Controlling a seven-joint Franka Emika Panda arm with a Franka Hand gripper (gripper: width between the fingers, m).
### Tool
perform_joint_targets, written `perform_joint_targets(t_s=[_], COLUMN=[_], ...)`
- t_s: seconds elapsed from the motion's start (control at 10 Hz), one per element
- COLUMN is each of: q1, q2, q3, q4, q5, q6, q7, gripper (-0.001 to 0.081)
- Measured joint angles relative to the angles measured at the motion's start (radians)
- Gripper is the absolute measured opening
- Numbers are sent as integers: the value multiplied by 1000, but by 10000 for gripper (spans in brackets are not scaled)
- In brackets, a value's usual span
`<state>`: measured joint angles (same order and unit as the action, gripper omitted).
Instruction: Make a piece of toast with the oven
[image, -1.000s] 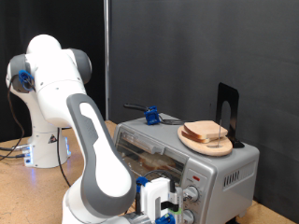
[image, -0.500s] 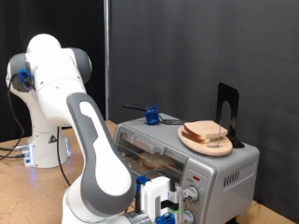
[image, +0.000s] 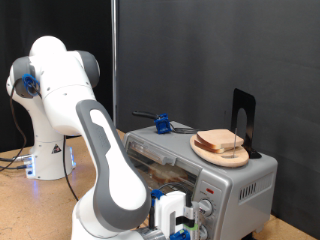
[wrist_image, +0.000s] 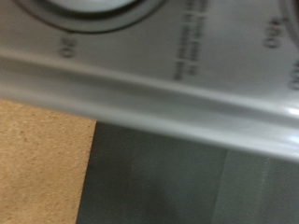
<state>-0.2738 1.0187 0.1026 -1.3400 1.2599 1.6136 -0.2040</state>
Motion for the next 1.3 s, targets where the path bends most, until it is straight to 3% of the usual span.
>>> perform_joint_targets(t_s=[0.1,0.4,0.8,1.3], q1=[0,0,-13,-21], q2=[-1,-1,-2,-2], q3=[1,1,11,16], q4=[-1,-2,-25,-45], q5=[2,3,42,83], q6=[3,3,-1,-8], q7=[0,-38,-296,-477], gripper=[94,95,95,96])
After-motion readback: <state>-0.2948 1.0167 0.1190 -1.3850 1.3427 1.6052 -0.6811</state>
